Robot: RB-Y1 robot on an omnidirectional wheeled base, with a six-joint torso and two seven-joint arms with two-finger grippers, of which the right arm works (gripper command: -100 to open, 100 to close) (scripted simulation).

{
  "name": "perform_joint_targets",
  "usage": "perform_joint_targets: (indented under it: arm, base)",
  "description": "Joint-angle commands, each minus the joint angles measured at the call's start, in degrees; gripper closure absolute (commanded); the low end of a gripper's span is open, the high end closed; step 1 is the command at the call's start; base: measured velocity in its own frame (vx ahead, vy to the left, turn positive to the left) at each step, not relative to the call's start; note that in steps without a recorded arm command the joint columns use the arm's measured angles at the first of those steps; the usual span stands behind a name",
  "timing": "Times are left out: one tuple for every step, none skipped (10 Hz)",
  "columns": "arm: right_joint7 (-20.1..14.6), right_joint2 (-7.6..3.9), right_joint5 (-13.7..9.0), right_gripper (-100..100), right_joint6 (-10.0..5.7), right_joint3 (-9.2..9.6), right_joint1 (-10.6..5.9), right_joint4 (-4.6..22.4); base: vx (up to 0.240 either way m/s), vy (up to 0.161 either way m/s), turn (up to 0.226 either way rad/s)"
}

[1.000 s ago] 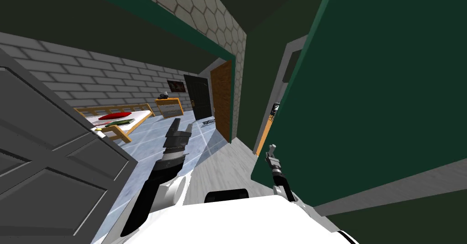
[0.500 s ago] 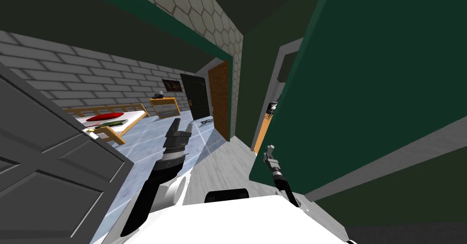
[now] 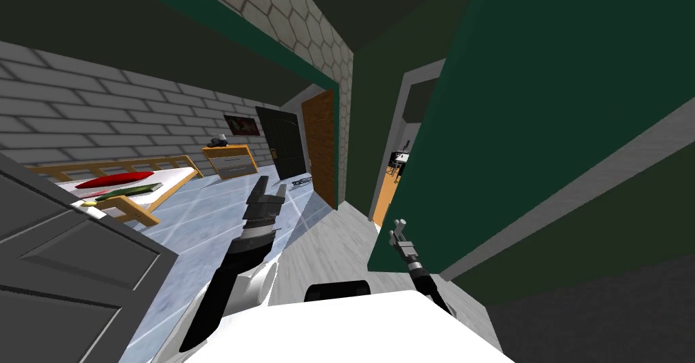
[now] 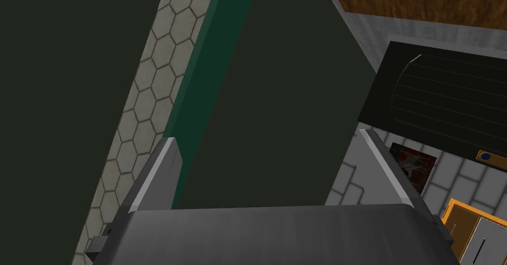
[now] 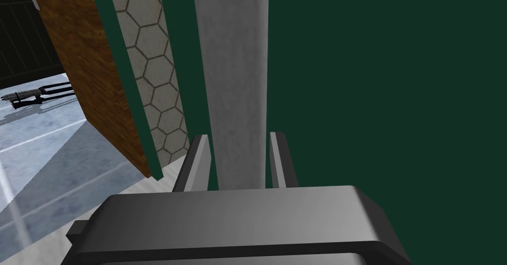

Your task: Pull the door open

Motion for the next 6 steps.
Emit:
perform_joint_targets:
  arm:
    - [-2.1,-1.66,1.59,100,-1.56,2.26,2.18,-1.78]
    - [-3.08,-2.33,2.38,100,-2.33,3.41,3.0,-2.44]
    - [-2.21,-1.95,1.82,100,-1.14,2.62,3.0,-3.38]
    - [-2.91,-2.7,3.08,100,-3.08,4.13,4.45,-3.9]
    - [-3.25,-3.2,3.8,100,-4.28,4.94,5.21,-4.14]
    - [-3.44,-3.48,4.21,100,-4.96,5.39,5.63,-4.27]
  base:
    - [-0.057,-0.013,-0.185]
    - [-0.057,-0.018,-0.222]
    - [-0.028,-0.001,-0.04]
    - [-0.004,0.018,-0.107]
    - [0.0,0.022,-0.164]
    - [0.0,0.01,-0.11]
